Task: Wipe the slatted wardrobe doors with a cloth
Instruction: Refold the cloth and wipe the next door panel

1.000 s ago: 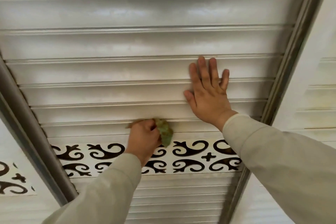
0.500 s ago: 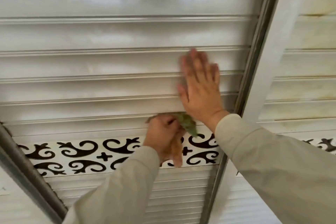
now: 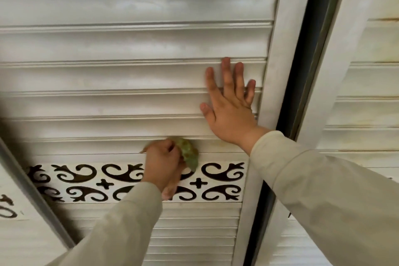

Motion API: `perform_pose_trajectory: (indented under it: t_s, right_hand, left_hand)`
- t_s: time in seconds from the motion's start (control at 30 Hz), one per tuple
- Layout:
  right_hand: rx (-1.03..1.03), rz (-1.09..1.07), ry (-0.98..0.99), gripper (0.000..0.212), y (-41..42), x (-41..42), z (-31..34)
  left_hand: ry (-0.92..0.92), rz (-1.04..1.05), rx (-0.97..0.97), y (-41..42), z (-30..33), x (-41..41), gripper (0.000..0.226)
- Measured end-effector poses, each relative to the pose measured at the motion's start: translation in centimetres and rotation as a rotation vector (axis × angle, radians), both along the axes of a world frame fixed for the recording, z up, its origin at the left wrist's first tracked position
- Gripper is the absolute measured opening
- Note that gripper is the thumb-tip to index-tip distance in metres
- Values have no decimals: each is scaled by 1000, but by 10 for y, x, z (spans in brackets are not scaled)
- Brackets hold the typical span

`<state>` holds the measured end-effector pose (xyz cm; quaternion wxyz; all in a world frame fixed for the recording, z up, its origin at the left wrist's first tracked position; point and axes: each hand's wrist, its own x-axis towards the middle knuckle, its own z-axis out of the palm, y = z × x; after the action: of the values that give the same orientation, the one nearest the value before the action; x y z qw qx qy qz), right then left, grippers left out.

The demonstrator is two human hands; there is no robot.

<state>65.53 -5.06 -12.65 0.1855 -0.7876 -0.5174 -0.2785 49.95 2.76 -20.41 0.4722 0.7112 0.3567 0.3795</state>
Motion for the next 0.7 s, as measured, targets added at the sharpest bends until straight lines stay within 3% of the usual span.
perform_pose_trajectory:
  t_s: [0.07, 0.13, 0.3, 0.47, 0.6, 0.7]
  right_hand:
    - [-59, 74, 19, 72, -1, -5, 4]
    - [-87, 167, 53, 69, -4, -5, 8]
    - [-80, 305, 78, 69, -19, 11, 10]
    - [-62, 327, 82, 71, -25, 18, 8]
    - [-35, 293, 76, 73, -27, 17, 5]
    - [-7, 263, 76, 74, -26, 15, 2]
  left_hand:
    - [8, -138, -56, -23, 3, 28, 30]
    - [83, -233, 19, -41, 1, 57, 26]
    - [196, -253, 186, -60, 3, 83, 28]
    - [290, -101, 217, -39, -13, 72, 24]
    - [162, 113, 178, -6, -27, 32, 29]
    - [13, 334, -4, 16, -36, 3, 20]
